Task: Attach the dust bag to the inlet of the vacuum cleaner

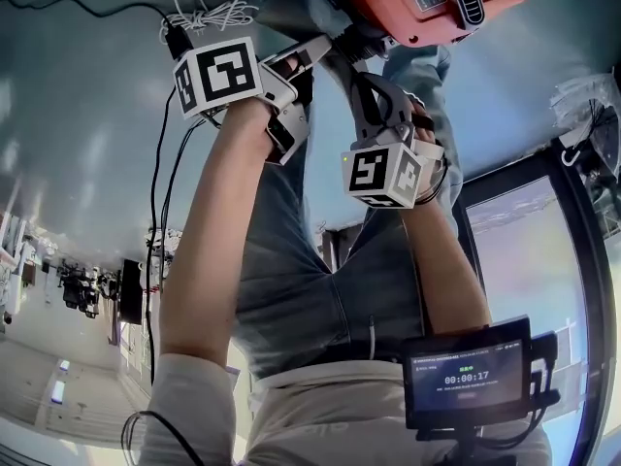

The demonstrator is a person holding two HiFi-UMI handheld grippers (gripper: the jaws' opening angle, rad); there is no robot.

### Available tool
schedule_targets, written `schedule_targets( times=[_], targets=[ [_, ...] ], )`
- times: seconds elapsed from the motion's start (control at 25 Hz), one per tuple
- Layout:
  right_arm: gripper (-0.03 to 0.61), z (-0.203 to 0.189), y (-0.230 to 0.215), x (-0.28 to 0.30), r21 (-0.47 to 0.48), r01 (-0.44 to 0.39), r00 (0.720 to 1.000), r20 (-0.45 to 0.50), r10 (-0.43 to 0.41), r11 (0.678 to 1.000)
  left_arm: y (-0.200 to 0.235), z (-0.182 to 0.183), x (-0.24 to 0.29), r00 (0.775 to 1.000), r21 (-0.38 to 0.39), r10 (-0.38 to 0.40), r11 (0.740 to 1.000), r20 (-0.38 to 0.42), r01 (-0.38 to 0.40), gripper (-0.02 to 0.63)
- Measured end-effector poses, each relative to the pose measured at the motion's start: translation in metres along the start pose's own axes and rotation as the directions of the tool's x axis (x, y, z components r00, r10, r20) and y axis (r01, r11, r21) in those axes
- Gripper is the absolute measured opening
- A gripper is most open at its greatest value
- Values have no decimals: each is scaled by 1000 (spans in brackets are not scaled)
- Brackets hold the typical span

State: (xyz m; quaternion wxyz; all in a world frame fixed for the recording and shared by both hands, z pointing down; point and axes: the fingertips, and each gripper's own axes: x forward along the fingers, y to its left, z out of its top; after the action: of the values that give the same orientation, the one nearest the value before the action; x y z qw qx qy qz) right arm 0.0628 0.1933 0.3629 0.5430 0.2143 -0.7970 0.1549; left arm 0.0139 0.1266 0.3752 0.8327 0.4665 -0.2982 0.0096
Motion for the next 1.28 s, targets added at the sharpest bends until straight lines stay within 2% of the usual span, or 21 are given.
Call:
schedule_targets(
  times=[0.08,0.16,0.28,0.32,0.36,0.48,0.52,0.56,0.68,0.72,0.8,0.88,1.0,1.12,1.2,1.28],
  targets=[
    [15,11,-6,-2,-12,-7,1000,-17,7,1000,12,2,-7,999,-61,-10,998,39,12,5],
    [15,15,-9,-3,-26,-3,1000,4,3,1000,19,5,-8,999,-66,9,998,42,-6,3],
    [17,-1,-8,-5,24,2,1000,15,-2,1000,3,2,7,998,60,59,997,-33,-56,4],
    [17,-5,-8,-5,44,4,1000,-3,-3,999,-1,0,10,997,87,62,994,-50,-58,3],
    [17,-4,-10,-5,54,3,1000,-23,-2,999,0,-1,10,997,83,52,995,-49,-47,3],
    [15,14,-17,-5,29,-3,1000,-30,3,1000,19,5,-3,1000,-49,-3,999,29,5,5],
    [15,15,-18,-4,23,0,1000,-18,0,1000,20,7,-3,999,-64,-9,998,40,12,4],
    [15,9,-17,-5,29,4,1000,-11,-3,1000,14,8,1,1000,-40,-7,999,29,8,3],
    [15,-11,-15,-4,86,6,999,-34,-3,996,-8,4,18,997,124,43,992,-59,-35,4],
    [16,-8,-17,-4,92,3,999,-54,2,996,-6,6,18,997,132,49,990,-65,-40,3],
    [15,6,-25,-6,78,0,997,-76,6,997,10,11,9,998,67,46,997,-35,-44,3],
    [15,9,-28,-7,63,3,999,-49,0,998,13,15,4,1000,23,20,1000,-7,-20,3],
    [15,-16,-24,-5,102,9,1000,-19,-7,995,-33,22,23,996,61,-88,994,-1,88,3],
    [14,-11,-29,-4,99,5,997,-79,3,995,-52,33,37,997,116,-72,991,10,70,3],
    [14,-2,-27,-5,121,-16,997,-76,25,993,-59,39,19,988,106,-143,985,66,135,5],
    [14,-1,-28,-4,229,-57,997,-33,66,972,-50,42,-11,970,26,-178,984,167,176,5]
  ],
)
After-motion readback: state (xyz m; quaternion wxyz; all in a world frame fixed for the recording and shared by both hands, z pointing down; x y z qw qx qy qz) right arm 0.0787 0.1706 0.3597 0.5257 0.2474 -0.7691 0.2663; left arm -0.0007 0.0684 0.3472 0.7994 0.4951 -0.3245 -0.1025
